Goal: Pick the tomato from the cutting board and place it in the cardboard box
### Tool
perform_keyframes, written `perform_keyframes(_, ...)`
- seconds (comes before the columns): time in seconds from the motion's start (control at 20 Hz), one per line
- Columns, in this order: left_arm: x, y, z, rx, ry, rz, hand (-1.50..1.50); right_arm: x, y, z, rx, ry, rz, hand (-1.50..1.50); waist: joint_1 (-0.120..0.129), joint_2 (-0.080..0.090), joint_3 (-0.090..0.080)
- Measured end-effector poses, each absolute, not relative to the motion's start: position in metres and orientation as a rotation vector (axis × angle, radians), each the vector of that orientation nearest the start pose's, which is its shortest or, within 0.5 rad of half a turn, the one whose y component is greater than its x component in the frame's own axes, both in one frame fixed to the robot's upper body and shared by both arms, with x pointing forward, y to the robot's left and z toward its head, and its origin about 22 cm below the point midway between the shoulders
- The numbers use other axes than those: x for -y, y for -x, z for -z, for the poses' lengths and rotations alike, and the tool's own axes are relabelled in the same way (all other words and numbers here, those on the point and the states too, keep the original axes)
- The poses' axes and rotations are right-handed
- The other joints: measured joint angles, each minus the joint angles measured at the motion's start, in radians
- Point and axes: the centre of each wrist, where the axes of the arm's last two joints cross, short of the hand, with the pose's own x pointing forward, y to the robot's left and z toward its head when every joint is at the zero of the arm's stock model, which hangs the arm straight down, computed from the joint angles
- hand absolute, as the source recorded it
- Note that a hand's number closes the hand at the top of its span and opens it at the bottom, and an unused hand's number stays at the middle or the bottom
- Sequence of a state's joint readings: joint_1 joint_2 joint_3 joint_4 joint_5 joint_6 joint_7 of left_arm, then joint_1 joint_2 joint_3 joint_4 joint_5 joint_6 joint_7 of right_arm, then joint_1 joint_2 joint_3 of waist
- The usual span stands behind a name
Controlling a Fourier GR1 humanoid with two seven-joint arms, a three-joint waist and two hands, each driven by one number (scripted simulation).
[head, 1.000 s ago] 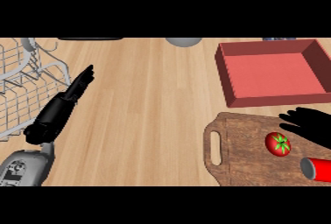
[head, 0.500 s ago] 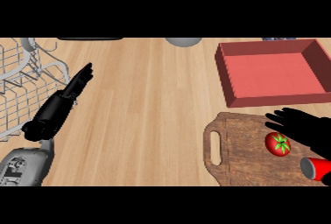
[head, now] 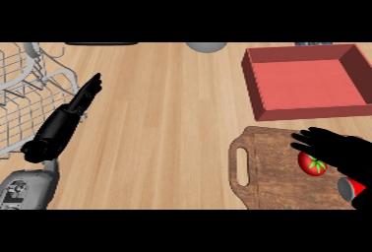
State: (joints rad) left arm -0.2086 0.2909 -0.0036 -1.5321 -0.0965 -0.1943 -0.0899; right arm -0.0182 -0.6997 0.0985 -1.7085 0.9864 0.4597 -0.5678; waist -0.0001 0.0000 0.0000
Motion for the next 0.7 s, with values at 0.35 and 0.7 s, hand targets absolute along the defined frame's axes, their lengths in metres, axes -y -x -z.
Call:
perform_keyframes(0.35,-0.269,-0.291,-0.057,1.75,-0.103,0.53,0.0,0.339,-0.253,-0.083,1.293,0.562,-1.876,-1.5,0.0,0.0,0.0)
perform_keyframes(0.7,-0.266,-0.292,-0.061,1.748,-0.1,0.524,0.0,0.345,-0.264,-0.059,1.265,0.53,-1.882,1.5,0.001,0.0,-0.001)
